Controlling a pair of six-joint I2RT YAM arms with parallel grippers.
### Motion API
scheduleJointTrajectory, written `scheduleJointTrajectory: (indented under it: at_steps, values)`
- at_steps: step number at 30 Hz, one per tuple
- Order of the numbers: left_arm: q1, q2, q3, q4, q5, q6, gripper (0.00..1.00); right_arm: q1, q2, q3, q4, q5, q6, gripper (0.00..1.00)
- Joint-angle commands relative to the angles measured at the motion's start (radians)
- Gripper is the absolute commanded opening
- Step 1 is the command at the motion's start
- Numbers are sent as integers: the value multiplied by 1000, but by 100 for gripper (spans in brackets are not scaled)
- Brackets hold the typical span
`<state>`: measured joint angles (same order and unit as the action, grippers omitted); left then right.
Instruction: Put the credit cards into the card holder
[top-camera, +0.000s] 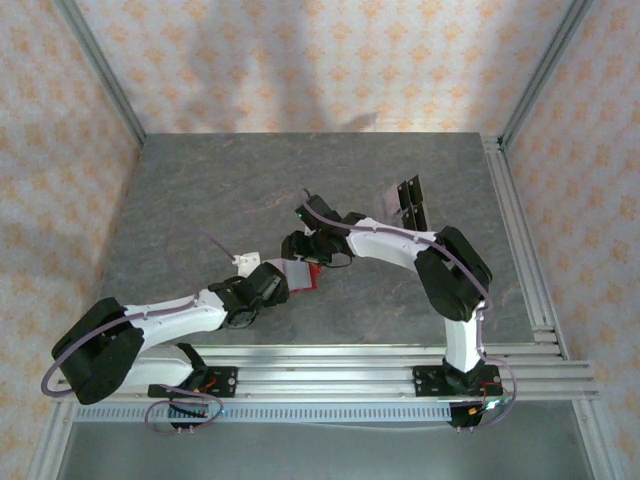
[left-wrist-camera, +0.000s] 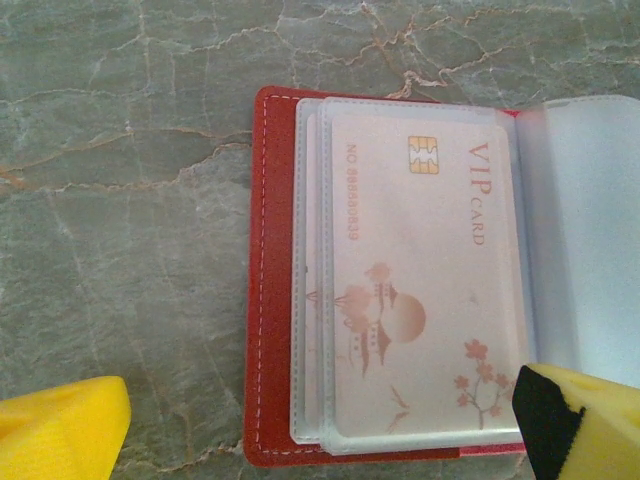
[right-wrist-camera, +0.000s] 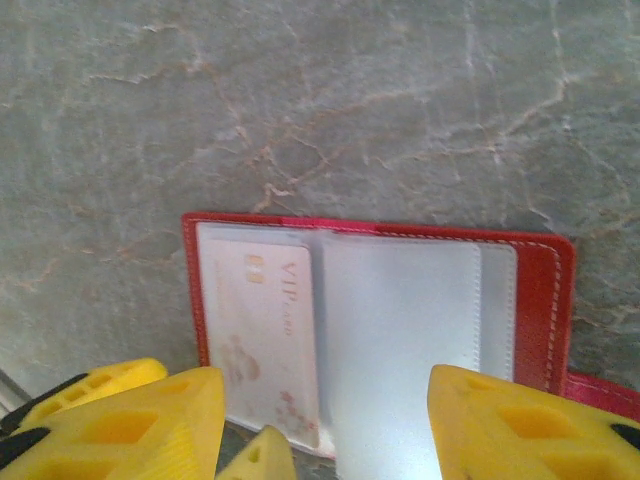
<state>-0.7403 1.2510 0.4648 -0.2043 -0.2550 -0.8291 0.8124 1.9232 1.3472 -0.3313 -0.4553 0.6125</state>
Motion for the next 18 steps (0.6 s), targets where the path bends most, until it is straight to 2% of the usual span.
scheduleJointTrajectory:
  at_steps: [1,18]
  values:
    - [-11,-6,11,-10,-49,-11,100,-1,8,-12,-9,30,-19,56]
    - [-14,-19,18,70,28,31,100,19,106,48,16,-46,-5,56]
